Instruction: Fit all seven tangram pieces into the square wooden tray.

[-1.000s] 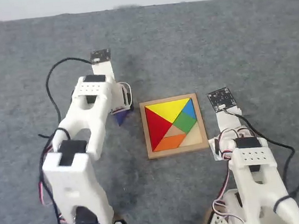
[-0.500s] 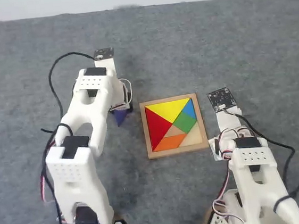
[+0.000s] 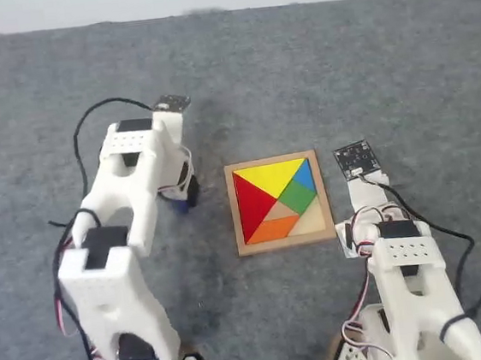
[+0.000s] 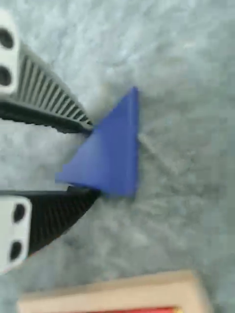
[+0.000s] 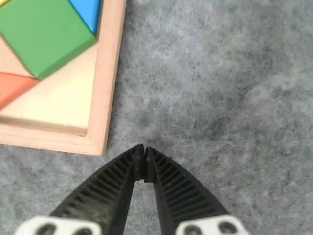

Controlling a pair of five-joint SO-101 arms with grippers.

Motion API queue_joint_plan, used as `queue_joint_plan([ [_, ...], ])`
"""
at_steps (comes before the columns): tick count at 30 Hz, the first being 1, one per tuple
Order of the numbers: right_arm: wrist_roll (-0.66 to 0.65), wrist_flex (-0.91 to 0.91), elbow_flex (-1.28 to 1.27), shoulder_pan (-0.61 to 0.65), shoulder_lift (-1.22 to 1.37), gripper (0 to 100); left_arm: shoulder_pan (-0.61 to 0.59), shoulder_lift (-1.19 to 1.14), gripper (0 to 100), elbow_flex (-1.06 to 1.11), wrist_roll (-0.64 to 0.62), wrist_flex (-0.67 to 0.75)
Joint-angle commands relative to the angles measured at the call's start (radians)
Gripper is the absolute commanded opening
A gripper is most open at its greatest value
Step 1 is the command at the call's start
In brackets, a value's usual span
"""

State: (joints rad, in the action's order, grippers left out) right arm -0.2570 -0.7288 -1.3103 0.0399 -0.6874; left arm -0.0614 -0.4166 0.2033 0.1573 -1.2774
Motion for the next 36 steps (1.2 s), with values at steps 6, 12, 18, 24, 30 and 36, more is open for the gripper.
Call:
queue_joint_plan([
  [6, -0.011, 0.018, 0.008, 0.007, -0.039, 0.8, -0.009, 0.574, 16, 0.544, 0.106, 0.160],
  [12, -0.011, 0.018, 0.008, 0.007, -0.039, 0.8, -0.104, 0.809, 24, 0.564, -0.288, 0.304],
  [18, -0.011, 0.018, 0.008, 0.007, -0.039, 0.8, -0.035, 0.784, 20, 0.542, -0.486, 0.434],
  [24, -0.011, 0.018, 0.008, 0.007, -0.039, 0.8, -0.012, 0.585, 22, 0.401, -0.542, 0.361],
  [30, -0.011, 0.018, 0.008, 0.007, -0.041, 0.8, 0.025, 0.316, 30, 0.225, -0.535, 0.233],
  [36, -0.011, 0.018, 0.008, 0.007, -0.041, 0.8, 0.025, 0.169, 30, 0.148, -0.539, 0.230],
])
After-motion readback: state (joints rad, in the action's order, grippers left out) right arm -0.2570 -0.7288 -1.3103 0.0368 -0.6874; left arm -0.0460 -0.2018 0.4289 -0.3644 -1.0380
